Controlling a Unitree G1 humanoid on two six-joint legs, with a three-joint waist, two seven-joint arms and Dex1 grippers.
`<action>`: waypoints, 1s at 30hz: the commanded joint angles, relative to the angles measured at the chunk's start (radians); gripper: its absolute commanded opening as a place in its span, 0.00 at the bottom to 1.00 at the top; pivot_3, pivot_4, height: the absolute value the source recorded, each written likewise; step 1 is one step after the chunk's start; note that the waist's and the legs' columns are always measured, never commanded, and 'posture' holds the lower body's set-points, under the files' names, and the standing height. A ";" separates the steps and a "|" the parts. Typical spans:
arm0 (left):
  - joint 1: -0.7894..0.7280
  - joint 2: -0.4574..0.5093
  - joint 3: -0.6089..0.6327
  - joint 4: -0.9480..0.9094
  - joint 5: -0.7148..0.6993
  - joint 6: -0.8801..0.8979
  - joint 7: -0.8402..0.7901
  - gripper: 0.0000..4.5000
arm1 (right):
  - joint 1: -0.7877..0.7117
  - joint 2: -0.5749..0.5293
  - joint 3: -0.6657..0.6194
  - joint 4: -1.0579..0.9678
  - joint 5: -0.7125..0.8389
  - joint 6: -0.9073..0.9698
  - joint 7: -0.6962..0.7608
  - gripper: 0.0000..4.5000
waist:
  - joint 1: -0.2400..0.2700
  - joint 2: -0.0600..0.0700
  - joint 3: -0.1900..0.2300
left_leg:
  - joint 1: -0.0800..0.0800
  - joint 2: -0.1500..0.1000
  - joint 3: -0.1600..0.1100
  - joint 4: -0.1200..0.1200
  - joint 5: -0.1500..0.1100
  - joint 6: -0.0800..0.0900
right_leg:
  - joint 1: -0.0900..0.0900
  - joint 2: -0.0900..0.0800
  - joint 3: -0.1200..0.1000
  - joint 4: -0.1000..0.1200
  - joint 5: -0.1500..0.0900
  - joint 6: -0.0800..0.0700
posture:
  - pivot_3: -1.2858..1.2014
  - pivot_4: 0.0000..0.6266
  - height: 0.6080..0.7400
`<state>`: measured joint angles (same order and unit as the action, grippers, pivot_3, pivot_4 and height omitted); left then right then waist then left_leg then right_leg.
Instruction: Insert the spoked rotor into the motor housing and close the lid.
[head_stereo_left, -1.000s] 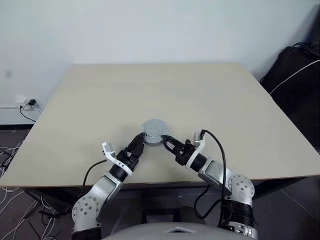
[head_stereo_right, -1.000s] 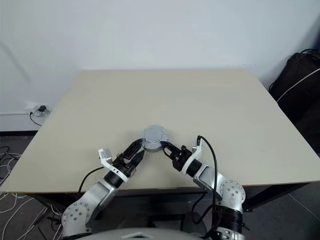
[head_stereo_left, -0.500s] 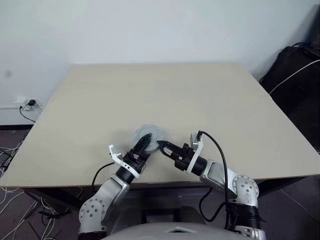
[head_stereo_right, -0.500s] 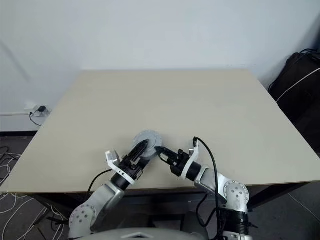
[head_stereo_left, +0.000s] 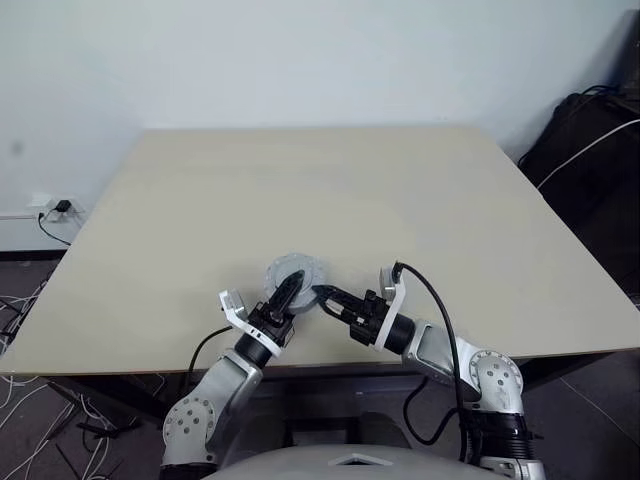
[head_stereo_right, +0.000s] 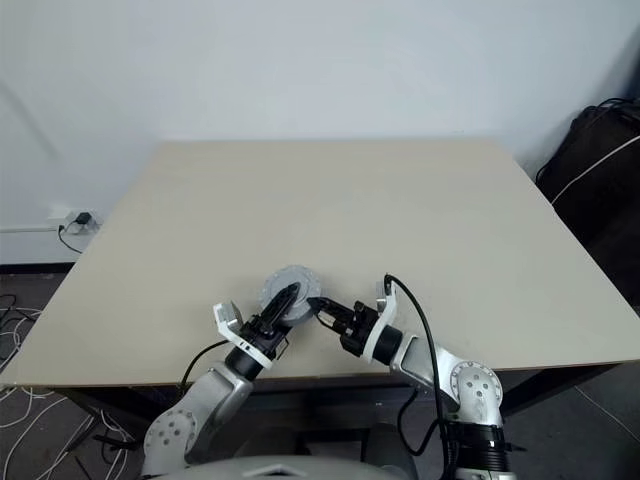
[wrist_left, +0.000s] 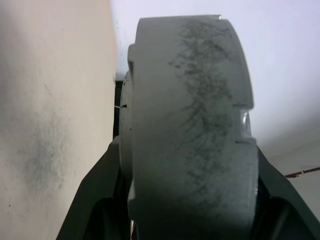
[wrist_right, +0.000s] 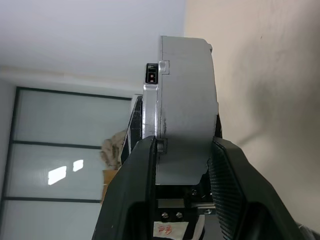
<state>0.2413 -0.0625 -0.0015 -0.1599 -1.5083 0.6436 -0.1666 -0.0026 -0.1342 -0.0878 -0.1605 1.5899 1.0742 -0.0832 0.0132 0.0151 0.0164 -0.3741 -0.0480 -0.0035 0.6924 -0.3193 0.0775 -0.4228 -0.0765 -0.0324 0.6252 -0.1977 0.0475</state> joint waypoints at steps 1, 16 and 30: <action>-0.005 -0.076 -0.007 -0.026 0.004 -0.015 0.001 0.46 | -0.011 -0.029 -0.003 -0.085 -0.141 -0.081 0.020 0.27 | 0.000 0.000 0.000 | 0.000 0.000 0.000 0.000 0.000 0.000 | 0.000 0.000 0.000 0.000 0.000 0.000 | 0.52 0.00 1.00; -0.123 -0.034 0.076 0.055 0.092 -0.077 0.021 0.46 | 0.101 -0.328 0.389 -0.182 -1.279 -0.723 0.204 1.00 | 0.005 -0.006 0.004 | 0.009 0.000 0.000 0.003 -0.001 0.000 | 0.010 0.000 -0.001 0.000 -0.001 0.003 | 0.52 0.00 1.00; -0.550 0.016 0.282 0.474 0.325 -0.176 0.032 0.46 | 0.249 -0.178 0.329 -0.122 -1.490 -0.987 0.192 1.00 | 0.020 -0.017 0.010 | 0.010 0.000 0.000 0.003 0.003 -0.005 | 0.011 0.001 -0.001 0.000 0.001 0.002 | 0.52 0.00 1.00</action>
<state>-0.2589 -0.0440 0.2764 0.3144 -1.2100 0.4871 -0.1164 0.2578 -0.3180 0.2635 -0.2725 0.1134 0.1205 0.1083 0.0330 -0.0016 0.0264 -0.3643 -0.0487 -0.0037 0.6955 -0.3164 0.0719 -0.4114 -0.0757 -0.0328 0.6250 -0.1968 0.0494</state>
